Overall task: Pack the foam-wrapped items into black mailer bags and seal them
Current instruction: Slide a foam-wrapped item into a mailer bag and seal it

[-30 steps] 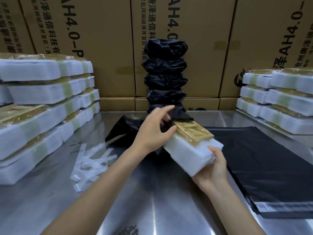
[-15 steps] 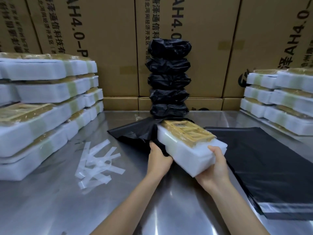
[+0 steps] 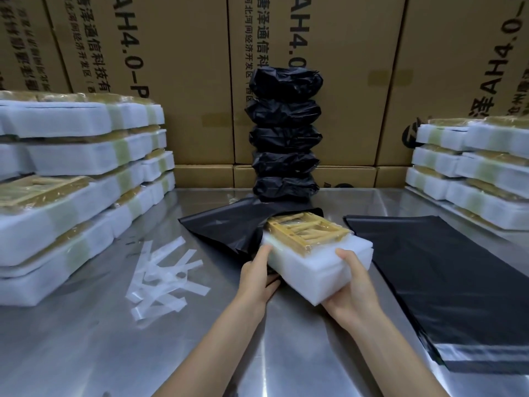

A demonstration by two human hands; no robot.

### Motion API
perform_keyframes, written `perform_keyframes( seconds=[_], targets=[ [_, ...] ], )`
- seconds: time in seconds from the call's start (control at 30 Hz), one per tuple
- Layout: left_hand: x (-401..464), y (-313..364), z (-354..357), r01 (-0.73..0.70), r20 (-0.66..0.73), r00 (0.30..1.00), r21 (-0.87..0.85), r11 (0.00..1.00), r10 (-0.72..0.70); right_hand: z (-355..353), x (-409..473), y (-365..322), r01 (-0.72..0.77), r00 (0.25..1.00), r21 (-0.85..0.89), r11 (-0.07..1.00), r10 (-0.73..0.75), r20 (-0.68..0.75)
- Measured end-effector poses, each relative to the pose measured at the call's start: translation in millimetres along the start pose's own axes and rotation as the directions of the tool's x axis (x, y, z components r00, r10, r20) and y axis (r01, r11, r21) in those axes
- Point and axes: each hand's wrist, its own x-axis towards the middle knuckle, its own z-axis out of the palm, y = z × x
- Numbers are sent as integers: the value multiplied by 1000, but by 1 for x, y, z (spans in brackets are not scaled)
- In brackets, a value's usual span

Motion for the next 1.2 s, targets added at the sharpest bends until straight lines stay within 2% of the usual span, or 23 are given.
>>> perform_keyframes(
  seconds=[0.1,0.2,0.27,0.33,0.43,0.5,0.57,0.6,0.63,0.67,0.7,0.73,0.77,0.8,0.83,0.87,0.9,0.97,1.03,1.1,1.2],
  targets=[
    [0,-2,3,-48,-43,998,97,994,52,1,0,0,13,1000,8,1000,-13,1],
    [-3,1,0,-62,-34,996,314,947,77,1,0,0,23,1000,31,999,-23,8],
    [-8,4,-1,-73,6,997,493,867,80,1,1,0,33,999,30,999,-34,16],
    [-17,0,-2,-143,81,990,635,759,118,1,2,1,55,998,30,998,-55,10],
    [-31,-6,-8,-267,196,963,768,582,183,1,5,3,93,995,35,995,-92,-25],
    [-36,12,-12,-249,242,967,841,481,78,-1,7,5,104,994,35,994,-103,-36],
    [-41,44,-11,-192,255,955,920,340,-150,-2,7,5,114,992,28,993,-113,-49],
    [-43,60,-8,-208,265,947,937,281,-182,-2,6,6,122,991,20,992,-121,-56],
    [-44,72,-3,-271,307,945,926,263,-109,-1,6,7,132,990,12,991,-131,-62],
    [-43,78,5,-361,361,931,895,262,48,0,7,8,142,988,6,990,-141,-69],
    [-40,81,14,-466,407,877,850,246,254,1,7,9,153,985,2,988,-152,-82],
    [-37,79,25,-553,443,792,813,184,420,2,8,11,163,982,-5,987,-162,-99],
    [-33,78,37,-584,485,709,811,42,512,2,9,13,169,979,-14,986,-169,-114],
    [-26,76,47,-554,544,636,815,-167,547,2,10,16,170,977,-24,985,-172,-124],
    [-14,72,54,-475,607,607,795,-378,513,3,10,18,167,977,-31,985,-170,-127],
    [-2,71,59,-371,637,604,756,-539,479,2,10,19,162,979,-37,986,-165,-117],
    [6,73,62,-282,639,611,728,-625,468,2,9,21,155,983,-43,987,-158,-92],
    [16,79,69,-212,624,623,716,-665,473,1,8,22,153,987,-52,987,-155,-36],
    [21,81,73,-207,643,628,681,-702,438,1,9,20,155,987,-48,987,-157,-34],
    [18,75,78,-258,692,597,645,-720,406,2,10,19,140,989,-47,989,-142,-43],
    [4,49,90,-377,754,543,612,-695,370,2,11,14,112,992,-39,993,-114,-58]
  ],
)
